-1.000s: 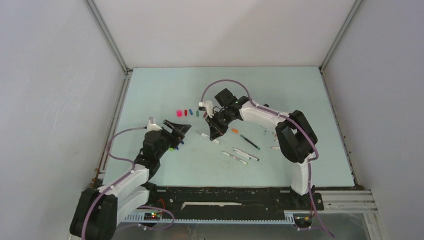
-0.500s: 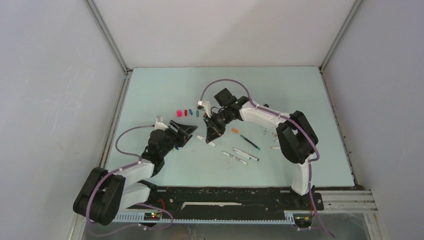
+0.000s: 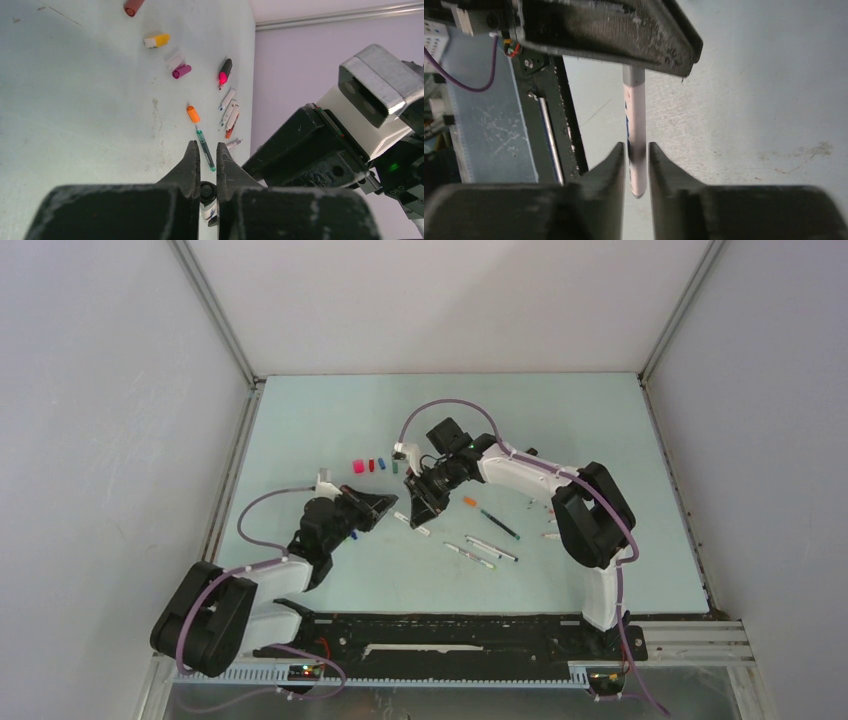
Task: Open the pen caps
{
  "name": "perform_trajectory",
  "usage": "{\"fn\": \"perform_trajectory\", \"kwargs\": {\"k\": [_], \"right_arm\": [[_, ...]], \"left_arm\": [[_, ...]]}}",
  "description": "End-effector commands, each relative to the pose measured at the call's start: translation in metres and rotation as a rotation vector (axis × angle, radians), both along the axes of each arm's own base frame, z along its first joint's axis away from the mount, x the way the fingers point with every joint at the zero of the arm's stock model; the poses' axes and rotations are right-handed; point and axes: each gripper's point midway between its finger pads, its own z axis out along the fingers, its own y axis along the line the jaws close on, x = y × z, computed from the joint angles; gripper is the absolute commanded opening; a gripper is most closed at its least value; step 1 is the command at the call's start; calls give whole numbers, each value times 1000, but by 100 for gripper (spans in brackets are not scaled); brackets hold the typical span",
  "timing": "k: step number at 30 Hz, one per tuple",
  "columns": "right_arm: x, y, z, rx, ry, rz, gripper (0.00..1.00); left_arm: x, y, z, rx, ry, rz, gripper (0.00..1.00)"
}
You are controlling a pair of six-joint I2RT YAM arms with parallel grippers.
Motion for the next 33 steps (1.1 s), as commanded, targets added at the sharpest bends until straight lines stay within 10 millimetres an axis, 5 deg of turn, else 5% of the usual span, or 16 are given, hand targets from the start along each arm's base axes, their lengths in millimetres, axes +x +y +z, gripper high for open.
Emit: {"fn": "perform_trajectory", "kwargs": {"k": [1,6,9,11,12,15,20,24,26,29,33], "right_arm": [[7,10,29,67,-45,-8,34],[7,12,25,53,-43,-11,39],[4,12,22,43,-43,-4,25],[3,9,21,36,-37,2,0],[1,7,20,29,-28,9,0],[-10,-5,18,19,-1,26,0],[-44,-30,7,0,35,56,0],[-54,-44,5,-11,20,55,0],[-55,-51,-3,-49,-10,45,0],[-58,-63,-31,-181,-80,37,0],[-54,-76,-61,-341,-186,28,0]], "left_arm": [[6,-17,33,-41,-101,-57,0],[5,-31,41,-60,-121,-95,0],[6,-30,45,-81,-139,-86,0],[9,-24,51,-77,-169,-48,0],[12,-19,55,-68,-187,-19,0],[32,13,75,-36,-243,105,0],[61,104,124,10,-332,405,0],[61,115,141,44,-345,415,0],[56,112,131,72,-306,387,0],[38,117,87,198,-137,371,0],[-13,157,13,436,157,478,0]]}}
